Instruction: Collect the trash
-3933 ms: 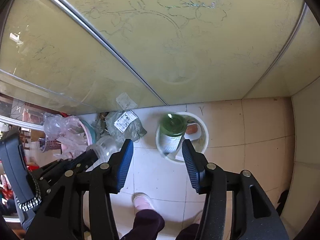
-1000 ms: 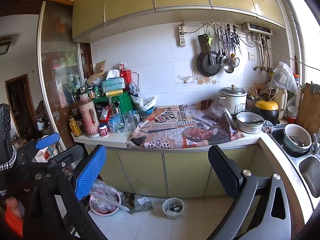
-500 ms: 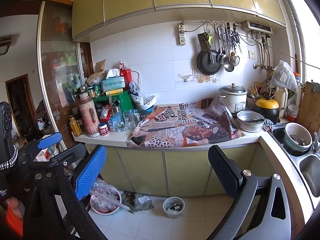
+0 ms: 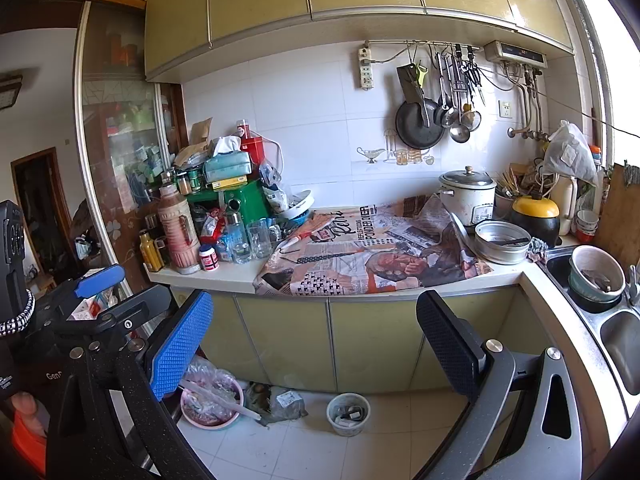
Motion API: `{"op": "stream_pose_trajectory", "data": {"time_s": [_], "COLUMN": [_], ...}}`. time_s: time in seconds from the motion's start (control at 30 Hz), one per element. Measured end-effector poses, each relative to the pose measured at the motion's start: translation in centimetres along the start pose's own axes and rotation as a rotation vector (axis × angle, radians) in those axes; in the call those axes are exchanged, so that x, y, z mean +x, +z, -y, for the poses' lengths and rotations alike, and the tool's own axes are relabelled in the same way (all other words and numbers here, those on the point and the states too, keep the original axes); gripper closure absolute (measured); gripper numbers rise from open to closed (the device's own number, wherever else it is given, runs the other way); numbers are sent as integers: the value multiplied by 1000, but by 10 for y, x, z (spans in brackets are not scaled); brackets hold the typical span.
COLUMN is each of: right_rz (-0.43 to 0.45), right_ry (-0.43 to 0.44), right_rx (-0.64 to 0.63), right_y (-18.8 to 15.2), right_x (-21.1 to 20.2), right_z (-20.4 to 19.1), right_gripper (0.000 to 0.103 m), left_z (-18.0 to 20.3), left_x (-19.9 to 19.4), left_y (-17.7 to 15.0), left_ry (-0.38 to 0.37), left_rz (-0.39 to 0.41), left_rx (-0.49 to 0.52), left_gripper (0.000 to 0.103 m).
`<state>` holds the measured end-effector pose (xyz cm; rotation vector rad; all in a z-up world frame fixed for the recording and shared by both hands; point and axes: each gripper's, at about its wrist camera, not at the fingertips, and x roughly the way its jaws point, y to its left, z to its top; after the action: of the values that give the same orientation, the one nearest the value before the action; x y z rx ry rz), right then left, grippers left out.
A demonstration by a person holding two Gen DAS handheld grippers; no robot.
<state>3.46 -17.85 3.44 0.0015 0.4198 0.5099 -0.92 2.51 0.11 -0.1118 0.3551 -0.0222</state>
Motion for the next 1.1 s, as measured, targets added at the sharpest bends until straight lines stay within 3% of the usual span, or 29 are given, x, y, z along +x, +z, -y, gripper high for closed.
{"op": "stream_pose_trajectory", "data": {"time_s": [1.1], "right_rz": [-14], "right_ry": [-6], "right_rx": [9], "right_y": [3], "right_x": [10], "right_z": [1], "right_gripper": [2], "left_z": [9], "left_x": [15], "left_y": [7], "left_ry": [26], "left_rz": [-3], "left_rx": [-38], "left_gripper": [1]}}
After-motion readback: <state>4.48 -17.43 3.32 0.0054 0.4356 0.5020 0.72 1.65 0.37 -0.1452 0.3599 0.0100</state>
